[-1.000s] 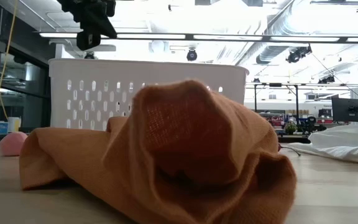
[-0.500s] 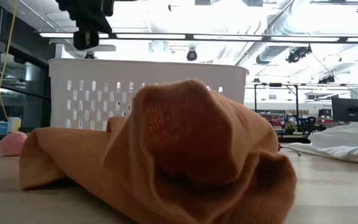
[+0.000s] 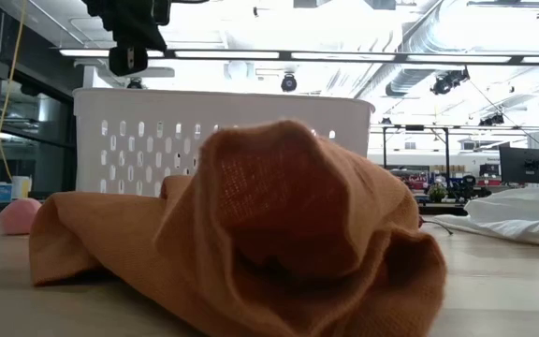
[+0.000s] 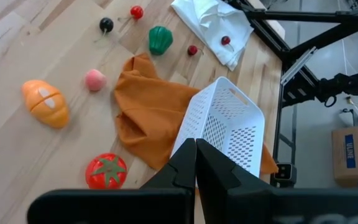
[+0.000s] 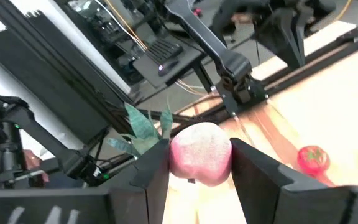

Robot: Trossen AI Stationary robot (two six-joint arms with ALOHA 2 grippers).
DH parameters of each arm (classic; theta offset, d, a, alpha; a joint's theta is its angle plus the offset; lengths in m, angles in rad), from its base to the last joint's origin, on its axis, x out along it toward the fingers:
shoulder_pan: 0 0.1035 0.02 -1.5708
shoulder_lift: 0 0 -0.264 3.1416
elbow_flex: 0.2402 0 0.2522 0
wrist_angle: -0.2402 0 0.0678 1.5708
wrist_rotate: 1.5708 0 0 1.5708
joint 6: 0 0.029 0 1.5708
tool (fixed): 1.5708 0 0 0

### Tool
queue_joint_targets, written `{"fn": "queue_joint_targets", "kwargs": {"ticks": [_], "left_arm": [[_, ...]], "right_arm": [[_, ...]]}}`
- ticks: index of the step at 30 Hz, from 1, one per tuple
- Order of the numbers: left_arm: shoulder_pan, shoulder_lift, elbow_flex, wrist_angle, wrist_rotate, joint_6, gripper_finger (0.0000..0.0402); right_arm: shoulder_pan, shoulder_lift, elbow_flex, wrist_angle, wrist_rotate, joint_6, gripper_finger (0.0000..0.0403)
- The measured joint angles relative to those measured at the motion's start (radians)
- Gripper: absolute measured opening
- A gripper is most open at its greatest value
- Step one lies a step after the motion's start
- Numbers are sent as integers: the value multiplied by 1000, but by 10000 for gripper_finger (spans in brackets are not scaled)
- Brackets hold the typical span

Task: Pick and placing Produce into tupperware
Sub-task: Put the top pink peach into the white basket

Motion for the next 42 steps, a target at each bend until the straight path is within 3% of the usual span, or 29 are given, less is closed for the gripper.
{"fn": "queue_joint_targets", "kwargs": {"ticks": [10,18,27,42], "left_arm": [[0,0,0,-47,64,8,1],[0,-2,0,-44,150,42,1],[0,-69,3,-41,375,125,1],[0,-313,4,-4,325,132,1]], "right_arm": [[0,89,45,-79,1,48,142],[0,285,393,-452,-1,-47,142],[-6,482,689,-739,-21,-83,142],[-24,587,719,-857,-54,22,142]]}}
